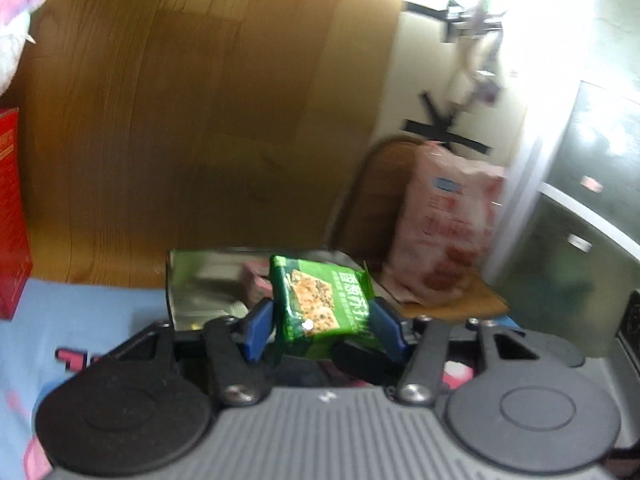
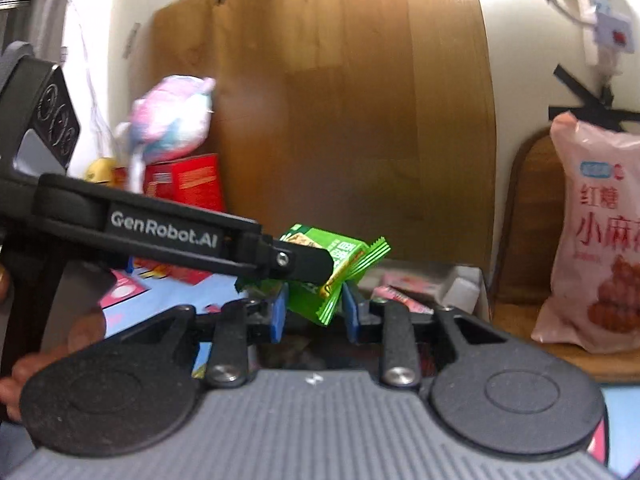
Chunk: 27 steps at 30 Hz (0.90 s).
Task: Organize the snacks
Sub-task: 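Carry the cracker packet with the left gripper into the tin box, release, then grasp the clear peanut bag with the left gripper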
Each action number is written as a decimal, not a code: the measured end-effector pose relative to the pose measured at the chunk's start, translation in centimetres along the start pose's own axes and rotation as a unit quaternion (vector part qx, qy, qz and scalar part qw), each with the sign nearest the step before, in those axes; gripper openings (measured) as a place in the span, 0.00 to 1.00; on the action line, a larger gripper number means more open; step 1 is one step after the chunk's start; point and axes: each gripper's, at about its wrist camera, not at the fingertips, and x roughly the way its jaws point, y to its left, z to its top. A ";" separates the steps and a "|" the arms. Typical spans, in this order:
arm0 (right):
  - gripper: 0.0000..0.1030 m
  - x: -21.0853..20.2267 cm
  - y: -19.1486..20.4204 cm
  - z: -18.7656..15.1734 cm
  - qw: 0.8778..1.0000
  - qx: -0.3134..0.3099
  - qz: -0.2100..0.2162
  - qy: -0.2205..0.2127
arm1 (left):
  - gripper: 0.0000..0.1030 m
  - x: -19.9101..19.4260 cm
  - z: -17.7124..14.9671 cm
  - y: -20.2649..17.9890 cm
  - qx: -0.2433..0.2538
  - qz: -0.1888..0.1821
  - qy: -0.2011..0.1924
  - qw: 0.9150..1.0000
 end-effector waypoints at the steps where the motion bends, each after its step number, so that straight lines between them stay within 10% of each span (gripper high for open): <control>1: 0.38 0.9 -0.5 0.1 1.000 0.003 -0.009 0.003 | 0.58 1.1 0.3 0.4 -0.005 0.012 0.003 1.000; 5: 0.39 1.3 -2.8 -0.7 0.998 0.049 -0.030 0.015 | 0.58 2.3 0.1 1.5 -0.003 0.061 -0.003 0.998; 11: 0.39 -3.2 -5.3 -3.9 0.992 0.110 -0.027 0.049 | 0.58 -1.4 -3.1 2.5 -0.033 0.019 0.002 0.999; 19: 0.40 -5.6 -5.7 -8.1 0.975 0.186 -0.012 0.124 | 0.72 2.1 -7.5 0.0 -0.057 -0.026 0.137 0.989; 21: 0.30 -5.5 -5.0 -8.4 0.973 0.191 0.004 0.130 | 0.64 2.9 -8.4 -0.6 -0.053 -0.021 0.143 0.988; 22: 0.28 -5.3 -4.4 -8.1 0.973 0.184 0.006 0.136 | 0.43 2.8 -8.4 -0.9 -0.054 -0.024 0.146 0.988; 27: 0.22 -8.3 -1.1 -6.8 0.989 0.124 0.018 0.081 | 0.38 -1.9 -8.0 -1.2 -0.073 -0.037 0.119 0.990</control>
